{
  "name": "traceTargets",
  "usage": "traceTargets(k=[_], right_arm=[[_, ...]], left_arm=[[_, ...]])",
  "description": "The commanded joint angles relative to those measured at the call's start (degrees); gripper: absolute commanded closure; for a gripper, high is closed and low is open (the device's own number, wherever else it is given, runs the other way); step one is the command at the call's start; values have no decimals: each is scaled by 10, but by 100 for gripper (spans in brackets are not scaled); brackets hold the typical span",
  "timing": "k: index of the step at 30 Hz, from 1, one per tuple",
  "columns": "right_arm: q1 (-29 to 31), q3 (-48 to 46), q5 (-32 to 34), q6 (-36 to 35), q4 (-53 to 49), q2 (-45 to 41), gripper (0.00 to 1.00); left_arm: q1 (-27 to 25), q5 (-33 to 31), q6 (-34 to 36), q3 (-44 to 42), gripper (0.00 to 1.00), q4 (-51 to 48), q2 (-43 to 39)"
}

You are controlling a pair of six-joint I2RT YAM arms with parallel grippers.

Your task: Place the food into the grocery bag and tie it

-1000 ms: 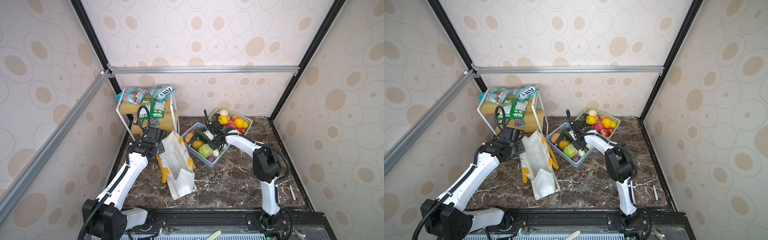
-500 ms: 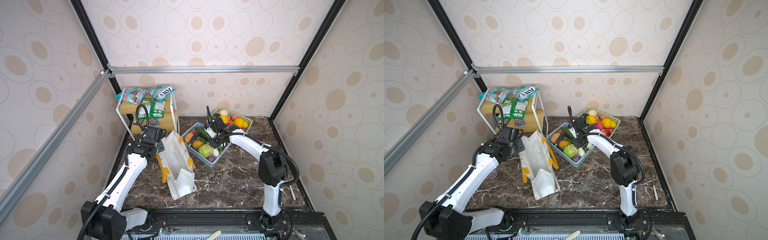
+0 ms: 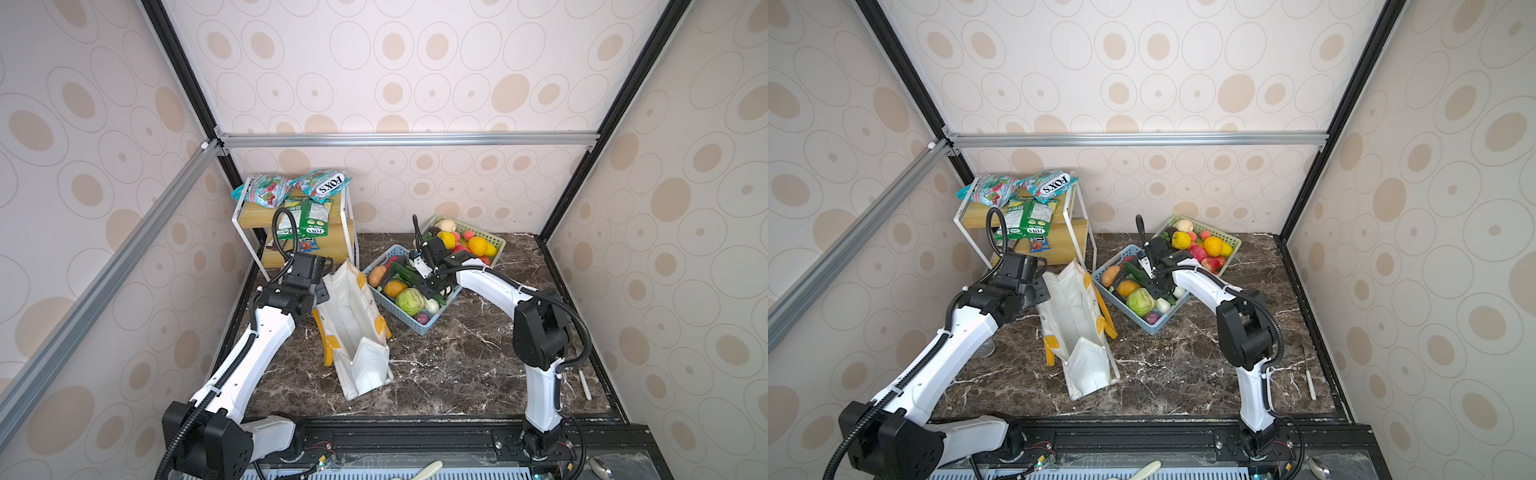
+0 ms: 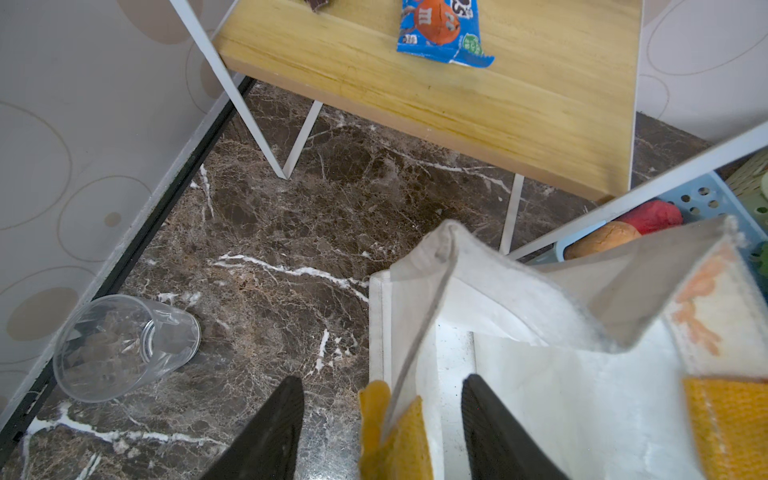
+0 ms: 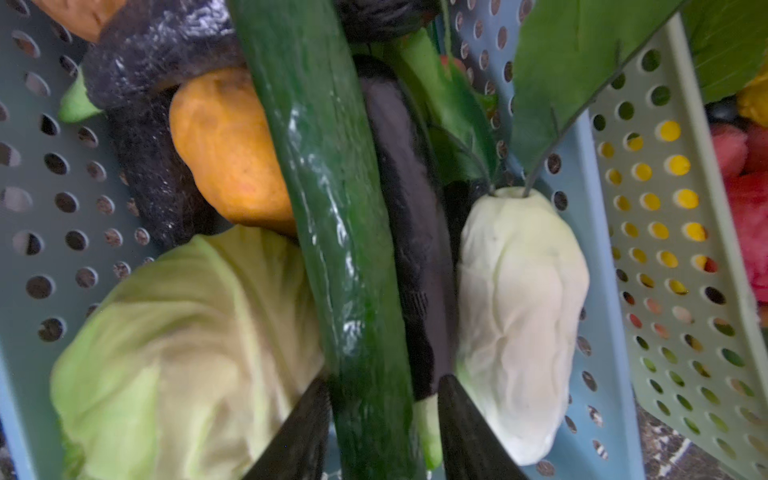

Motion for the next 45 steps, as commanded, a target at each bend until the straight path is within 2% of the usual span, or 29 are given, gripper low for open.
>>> traceTargets(k=[1,15,20,21,23,28,37,45], right_arm=[[4,13,-20,2,-10,-3,51],[4,90,-20,-26,0,72,47],[4,105,-23,-21,8,87,47],[4,106,-24,-18,13,88,50],[5,109,-27,-16,18,88,55],[4,107,-22,-12,17,72,60],[4,74,-25,-10,13,11,62],[4,69,-26,-11,1,0,63]], left_arm=[[4,-5,4,13,39,4,-1],[4,5,0,20,38,17,11],[4,3,-1,16,38,16,8],[4,3,-1,16,38,16,7],[4,2,-1,16,38,15,7],[4,-1,-3,16,38,13,3],[4,-1,2,16,38,12,6],[4,5,14,23,37,17,13]])
